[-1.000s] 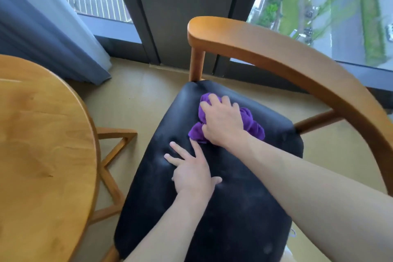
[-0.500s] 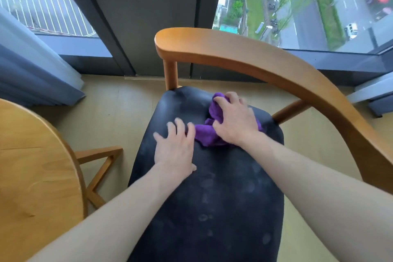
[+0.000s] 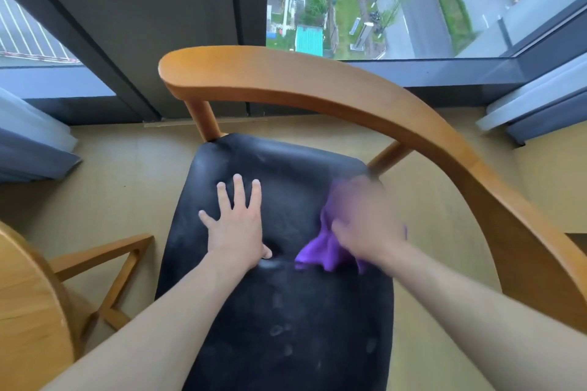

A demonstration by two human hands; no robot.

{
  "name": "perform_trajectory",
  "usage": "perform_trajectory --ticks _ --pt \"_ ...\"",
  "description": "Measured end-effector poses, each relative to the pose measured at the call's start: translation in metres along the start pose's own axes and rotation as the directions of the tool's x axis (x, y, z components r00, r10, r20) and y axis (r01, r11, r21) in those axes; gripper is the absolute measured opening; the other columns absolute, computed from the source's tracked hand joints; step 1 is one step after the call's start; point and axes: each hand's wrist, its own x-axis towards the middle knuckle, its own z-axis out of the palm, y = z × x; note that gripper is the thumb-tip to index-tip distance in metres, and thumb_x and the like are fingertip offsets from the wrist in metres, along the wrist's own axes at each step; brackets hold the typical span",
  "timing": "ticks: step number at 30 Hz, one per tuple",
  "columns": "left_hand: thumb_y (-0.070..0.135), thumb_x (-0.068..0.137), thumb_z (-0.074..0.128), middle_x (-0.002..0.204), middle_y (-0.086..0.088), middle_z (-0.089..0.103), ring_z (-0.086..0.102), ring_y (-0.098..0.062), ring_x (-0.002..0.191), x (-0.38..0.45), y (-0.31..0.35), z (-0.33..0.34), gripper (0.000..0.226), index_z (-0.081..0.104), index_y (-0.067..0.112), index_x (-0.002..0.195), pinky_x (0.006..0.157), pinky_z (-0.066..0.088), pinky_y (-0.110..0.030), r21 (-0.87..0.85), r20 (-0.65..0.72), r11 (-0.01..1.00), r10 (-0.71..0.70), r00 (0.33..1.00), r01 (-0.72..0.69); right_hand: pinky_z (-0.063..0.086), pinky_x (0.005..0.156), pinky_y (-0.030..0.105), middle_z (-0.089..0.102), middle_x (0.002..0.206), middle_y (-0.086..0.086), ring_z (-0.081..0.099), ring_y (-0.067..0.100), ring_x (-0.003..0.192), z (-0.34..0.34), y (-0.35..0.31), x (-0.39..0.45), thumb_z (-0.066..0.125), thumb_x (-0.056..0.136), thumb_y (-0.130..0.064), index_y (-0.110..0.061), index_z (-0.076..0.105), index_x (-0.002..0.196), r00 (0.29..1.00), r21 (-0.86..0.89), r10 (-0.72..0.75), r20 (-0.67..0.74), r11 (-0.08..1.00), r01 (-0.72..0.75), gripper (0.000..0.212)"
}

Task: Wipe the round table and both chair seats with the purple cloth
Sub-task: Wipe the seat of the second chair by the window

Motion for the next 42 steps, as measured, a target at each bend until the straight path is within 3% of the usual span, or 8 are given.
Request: perform_trajectory --ticks 4,9,14,20,26,31,36,42 --pt "0.062 0.068 0.085 0.167 -0.004 -0.027 -0.015 -0.038 0.155 0.000 -0.006 0.004 0.144 -0.022 0.029 0.158 0.113 0.028 -0.071 -0.021 -0.008 1.000 0.012 1.000 -0.012 0.050 0.092 0.046 0.045 0.133 0.011 0.052 0.039 0.110 -0.003 0.011 0.037 0.063 0.082 -0.038 -0.020 0.051 0.127 0.959 0.095 0.281 -0.042 0.956 -0.276 0.050" --pt "0.064 0.065 0.086 0.167 -0.003 -0.026 -0.014 -0.037 0.156 -0.002 -0.006 0.001 0.146 -0.022 0.030 0.158 0.113 0.030 -0.071 -0.001 -0.003 1.000 -0.001 1.000 0.001 0.048 0.076 0.042 0.040 0.127 0.009 0.052 0.036 0.099 0.035 -0.020 -0.029 0.058 0.081 -0.048 -0.020 0.046 0.122 0.975 -0.029 0.209 0.072 0.978 -0.207 0.051" --pt "0.067 0.065 0.084 0.168 -0.003 -0.024 -0.011 -0.037 0.156 -0.007 -0.003 -0.007 0.146 -0.020 0.030 0.159 0.112 0.034 -0.068 0.032 -0.012 0.999 0.001 1.000 -0.001 0.048 0.072 0.040 0.041 0.109 -0.003 0.051 0.028 0.089 0.029 -0.016 -0.071 0.051 0.076 -0.046 -0.027 0.042 0.098 0.953 0.176 0.120 0.277 0.969 -0.174 0.030" --pt "0.069 0.063 0.084 0.167 -0.011 -0.010 0.005 -0.041 0.152 -0.009 0.006 -0.020 0.145 -0.013 0.022 0.161 0.098 0.052 -0.059 0.139 0.012 0.990 0.010 1.000 -0.011 0.049 0.098 0.047 0.043 0.134 0.007 0.049 0.035 0.118 0.004 0.015 0.010 0.059 0.084 -0.040 -0.024 0.048 0.132 0.909 0.352 0.416 0.006 0.850 -0.392 0.052" --pt "0.079 0.062 0.078 0.166 -0.012 -0.009 0.006 -0.041 0.149 -0.005 0.000 -0.017 0.146 -0.014 0.022 0.161 0.099 0.052 -0.057 0.173 0.003 0.984 0.044 0.999 -0.044 0.048 0.086 0.046 0.034 0.136 0.012 0.050 0.038 0.102 0.052 -0.009 -0.063 0.057 0.082 -0.038 -0.022 0.040 0.128 0.930 0.030 0.347 0.119 0.935 -0.353 0.052" --pt "0.074 0.068 0.077 0.166 -0.014 -0.015 0.000 -0.043 0.151 -0.014 0.005 -0.028 0.143 -0.019 0.021 0.160 0.102 0.048 -0.062 0.188 0.042 0.982 0.020 0.999 -0.027 0.048 0.079 0.042 0.037 0.123 0.002 0.049 0.030 0.093 0.054 -0.021 -0.128 0.052 0.078 -0.031 -0.028 0.040 0.110 0.879 0.185 0.281 0.384 0.909 -0.372 0.034" --pt "0.057 0.074 0.081 0.165 -0.006 -0.031 -0.014 -0.044 0.153 -0.030 0.030 -0.013 0.135 -0.027 0.042 0.154 0.105 0.039 -0.069 0.332 0.149 0.863 0.351 0.924 -0.381 0.049 0.091 0.041 0.044 0.115 0.000 0.057 0.033 0.107 0.016 0.014 -0.070 0.056 0.077 -0.036 -0.031 0.051 0.113 0.842 0.454 0.519 0.148 0.720 -0.524 0.037" --pt "0.062 0.052 0.093 0.156 -0.005 -0.047 -0.027 -0.045 0.150 -0.032 0.036 0.004 0.162 -0.032 0.041 0.152 0.108 0.032 -0.073 0.295 0.197 0.881 0.323 0.926 -0.370 0.047 0.095 0.046 0.041 0.131 0.008 0.049 0.040 0.118 0.034 0.021 -0.039 0.061 0.081 -0.034 -0.025 0.045 0.132 0.850 0.369 0.497 0.174 0.767 -0.525 0.054"
